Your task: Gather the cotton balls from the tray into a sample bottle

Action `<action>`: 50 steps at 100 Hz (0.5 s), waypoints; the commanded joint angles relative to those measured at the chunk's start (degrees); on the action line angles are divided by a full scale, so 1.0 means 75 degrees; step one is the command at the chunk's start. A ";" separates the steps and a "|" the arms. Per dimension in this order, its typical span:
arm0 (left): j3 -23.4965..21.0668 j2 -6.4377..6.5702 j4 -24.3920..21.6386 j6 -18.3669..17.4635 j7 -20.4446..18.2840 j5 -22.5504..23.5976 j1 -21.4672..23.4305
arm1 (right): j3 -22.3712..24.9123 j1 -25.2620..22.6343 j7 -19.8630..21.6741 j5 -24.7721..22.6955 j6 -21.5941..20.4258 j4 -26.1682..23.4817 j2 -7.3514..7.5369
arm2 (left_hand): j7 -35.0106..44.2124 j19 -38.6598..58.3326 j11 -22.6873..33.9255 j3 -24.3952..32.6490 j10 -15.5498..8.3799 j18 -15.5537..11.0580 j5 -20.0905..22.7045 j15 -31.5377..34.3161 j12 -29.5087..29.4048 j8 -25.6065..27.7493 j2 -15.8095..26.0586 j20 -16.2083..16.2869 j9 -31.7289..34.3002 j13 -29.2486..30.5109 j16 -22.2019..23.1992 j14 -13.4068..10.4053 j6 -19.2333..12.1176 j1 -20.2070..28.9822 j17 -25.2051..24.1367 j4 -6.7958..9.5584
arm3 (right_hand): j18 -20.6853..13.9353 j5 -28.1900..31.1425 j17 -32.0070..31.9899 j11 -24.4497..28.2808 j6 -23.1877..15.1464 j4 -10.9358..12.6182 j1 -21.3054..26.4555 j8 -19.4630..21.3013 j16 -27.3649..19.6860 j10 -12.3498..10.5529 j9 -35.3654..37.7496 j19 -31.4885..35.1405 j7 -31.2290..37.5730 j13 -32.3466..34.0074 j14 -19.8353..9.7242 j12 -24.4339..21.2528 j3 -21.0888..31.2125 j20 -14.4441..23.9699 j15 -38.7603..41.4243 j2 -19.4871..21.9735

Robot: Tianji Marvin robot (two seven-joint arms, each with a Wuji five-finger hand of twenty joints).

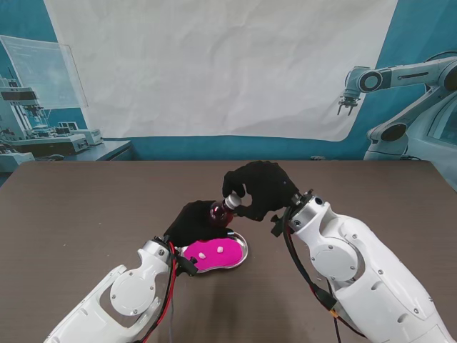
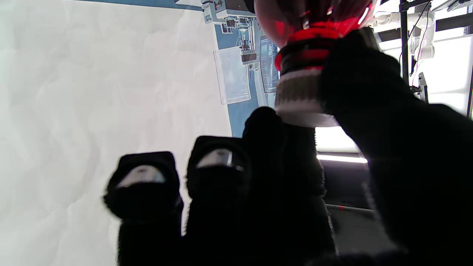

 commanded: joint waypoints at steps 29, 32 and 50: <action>0.0012 -0.0032 0.0072 0.0015 -0.0132 -0.0046 -0.0024 | -0.0159 0.0005 0.0024 -0.0035 -0.0012 -0.0020 -0.0036 | 0.1649 0.0713 0.0189 0.2741 -0.0174 -0.0724 0.1159 0.1026 0.0144 0.0150 0.3543 0.0287 0.0576 0.0388 0.0389 0.0282 -0.0887 0.2150 -0.0142 0.0071 | -0.0200 0.0433 0.0137 -0.0104 -0.1200 0.0115 0.0331 0.0931 0.0073 -0.0303 0.0060 0.0088 0.1781 0.0350 -0.0160 -0.0170 0.0700 -0.0007 0.0223 0.0406; 0.0009 -0.0031 0.0075 0.0009 -0.0133 -0.0042 -0.0026 | -0.0174 0.0016 -0.0025 -0.0085 -0.0010 -0.0003 -0.0039 | 0.1650 0.0713 0.0188 0.2739 -0.0178 -0.0724 0.1158 0.1026 0.0142 0.0150 0.3553 0.0287 0.0576 0.0387 0.0389 0.0278 -0.0887 0.2146 -0.0142 0.0072 | -0.0218 0.0431 0.0154 -0.0096 -0.1201 0.0108 0.0311 0.0922 0.0082 -0.0313 0.0063 0.0085 0.1792 0.0354 -0.0200 -0.0168 0.0718 -0.0012 0.0242 0.0403; -0.0034 -0.0021 0.0056 0.0016 -0.0140 -0.0021 0.0019 | -0.0056 0.0024 -0.0150 -0.0158 0.0170 -0.0064 -0.0057 | 0.1648 0.0713 0.0191 0.2740 -0.0165 -0.0724 0.1152 0.1024 0.0150 0.0150 0.3532 0.0287 0.0566 0.0389 0.0388 0.0280 -0.0877 0.2154 -0.0142 0.0071 | -0.0244 0.0392 0.0191 -0.0036 -0.1155 0.0122 0.0356 0.0945 0.0116 -0.0284 0.0006 0.0100 0.1854 0.0358 -0.0229 -0.0117 0.0806 -0.0016 0.0325 0.0433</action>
